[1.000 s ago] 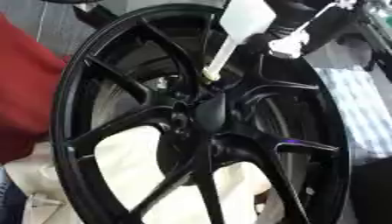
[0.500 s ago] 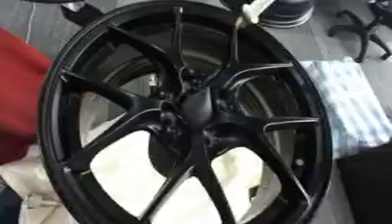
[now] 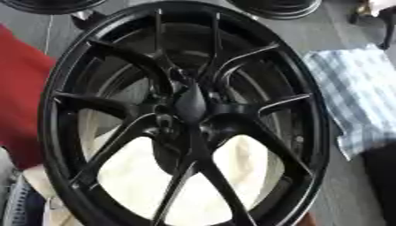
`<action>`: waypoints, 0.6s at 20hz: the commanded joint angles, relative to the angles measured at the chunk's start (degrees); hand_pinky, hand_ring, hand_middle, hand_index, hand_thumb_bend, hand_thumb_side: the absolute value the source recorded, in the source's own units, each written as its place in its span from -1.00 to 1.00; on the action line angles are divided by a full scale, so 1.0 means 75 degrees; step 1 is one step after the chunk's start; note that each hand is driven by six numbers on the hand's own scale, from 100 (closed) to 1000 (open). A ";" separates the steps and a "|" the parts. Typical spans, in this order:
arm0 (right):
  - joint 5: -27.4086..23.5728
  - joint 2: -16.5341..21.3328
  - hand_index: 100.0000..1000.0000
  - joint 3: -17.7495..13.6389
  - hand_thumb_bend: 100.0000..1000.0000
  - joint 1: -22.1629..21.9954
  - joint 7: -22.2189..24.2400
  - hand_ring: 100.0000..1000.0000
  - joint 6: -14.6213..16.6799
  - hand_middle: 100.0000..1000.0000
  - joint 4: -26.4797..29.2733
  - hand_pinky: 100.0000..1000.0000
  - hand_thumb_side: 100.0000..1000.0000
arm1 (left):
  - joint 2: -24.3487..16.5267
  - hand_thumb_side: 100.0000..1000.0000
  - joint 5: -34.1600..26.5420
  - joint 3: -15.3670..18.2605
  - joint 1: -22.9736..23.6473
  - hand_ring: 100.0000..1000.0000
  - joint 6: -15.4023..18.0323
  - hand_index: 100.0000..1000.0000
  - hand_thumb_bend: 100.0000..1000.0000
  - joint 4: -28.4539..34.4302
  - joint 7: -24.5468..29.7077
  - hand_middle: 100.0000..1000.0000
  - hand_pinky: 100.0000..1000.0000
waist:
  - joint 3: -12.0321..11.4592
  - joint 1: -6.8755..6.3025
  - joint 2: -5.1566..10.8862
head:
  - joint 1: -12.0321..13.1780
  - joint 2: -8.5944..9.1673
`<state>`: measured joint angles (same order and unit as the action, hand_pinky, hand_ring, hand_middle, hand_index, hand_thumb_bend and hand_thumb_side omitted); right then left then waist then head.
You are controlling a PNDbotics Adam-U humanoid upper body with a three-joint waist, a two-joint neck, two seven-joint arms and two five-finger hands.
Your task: Pull the pin out of the wheel hub.
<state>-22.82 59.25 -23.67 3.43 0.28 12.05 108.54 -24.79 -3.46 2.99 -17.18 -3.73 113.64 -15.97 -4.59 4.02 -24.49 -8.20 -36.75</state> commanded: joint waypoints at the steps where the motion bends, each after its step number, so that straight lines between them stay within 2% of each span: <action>1: 0.0241 0.0098 0.03 -0.0199 -1.00 -0.0047 -0.0280 0.57 -0.0075 -0.08 0.0255 0.66 -1.00 | -0.0112 0.22 0.0069 0.0109 -0.0002 0.57 0.0015 0.49 -1.00 0.0127 -0.0055 0.13 0.52 | 0.0043 -0.0047 0.0255 | 0.0291 -0.0061; 2: 0.0313 -0.0002 0.05 -0.0291 -0.97 -0.0148 -0.0355 0.58 -0.0143 -0.06 0.0175 0.66 -1.00 | -0.0101 0.22 0.0093 0.0195 0.0071 0.57 0.0012 0.49 -1.00 0.0127 -0.0112 0.13 0.52 | 0.0138 -0.0143 0.0327 | 0.0561 -0.0129; 3: 0.0401 -0.0137 0.28 -0.0369 -0.82 -0.0283 -0.0437 0.68 -0.0229 0.19 0.0049 0.71 -1.00 | -0.0060 0.22 0.0098 0.0264 0.0125 0.57 0.0012 0.49 -1.00 0.0127 -0.0176 0.13 0.52 | 0.0271 -0.0276 0.0390 | 0.0709 -0.0182; 4: 0.0506 -0.0304 0.37 -0.0410 -0.78 -0.0450 -0.0446 0.73 -0.0333 0.32 -0.0111 0.73 -1.00 | 0.0005 0.21 0.0092 0.0313 0.0173 0.57 0.0012 0.49 -1.00 0.0127 -0.0235 0.13 0.52 | 0.0432 -0.0438 0.0446 | 0.0807 -0.0229; 5: 0.0617 -0.0482 0.60 -0.0449 -0.64 -0.0628 -0.0392 0.92 -0.0438 0.73 -0.0213 0.81 -0.77 | 0.0057 0.21 0.0083 0.0340 0.0207 0.57 0.0013 0.49 -1.00 0.0127 -0.0275 0.13 0.52 | 0.0538 -0.0552 0.0491 | 0.0861 -0.0267; 6: 0.0728 -0.0663 0.66 -0.0459 -0.62 -0.0808 -0.0308 0.97 -0.0535 0.81 -0.0212 0.83 -0.62 | 0.0088 0.21 0.0076 0.0356 0.0231 0.57 0.0014 0.49 -1.00 0.0127 -0.0303 0.13 0.52 | 0.0591 -0.0619 0.0528 | 0.0895 -0.0301; 7: 0.0839 -0.0842 0.78 -0.0504 -0.73 -0.0988 -0.0210 1.00 -0.0598 0.94 -0.0134 0.88 -0.28 | 0.0111 0.21 0.0065 0.0361 0.0244 0.56 0.0014 0.48 -1.00 0.0127 -0.0325 0.12 0.51 | 0.0610 -0.0657 0.0555 | 0.0901 -0.0326; 9: 0.1072 -0.1220 0.85 -0.0678 -0.98 -0.1366 -0.0004 1.00 -0.0668 1.00 0.0067 0.91 -0.04 | 0.0151 0.21 0.0010 0.0355 0.0258 0.56 -0.0002 0.47 -1.00 0.0127 -0.0385 0.11 0.52 | 0.0607 -0.0700 0.0619 | 0.0869 -0.0382; 12: 0.1423 -0.1791 0.86 -0.0935 -1.00 -0.1908 -0.0101 1.00 -0.0685 1.00 0.0417 0.92 0.09 | 0.0166 0.21 -0.0020 0.0315 0.0255 0.56 -0.0023 0.47 -1.00 0.0127 -0.0368 0.11 0.52 | 0.0561 -0.0706 0.0716 | 0.0783 -0.0430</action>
<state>-13.41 46.08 -29.00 -10.65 -0.36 7.04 109.92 -22.81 -3.50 4.85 -15.05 -3.86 113.65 -18.51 -0.43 -1.41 -20.27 -2.14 -39.73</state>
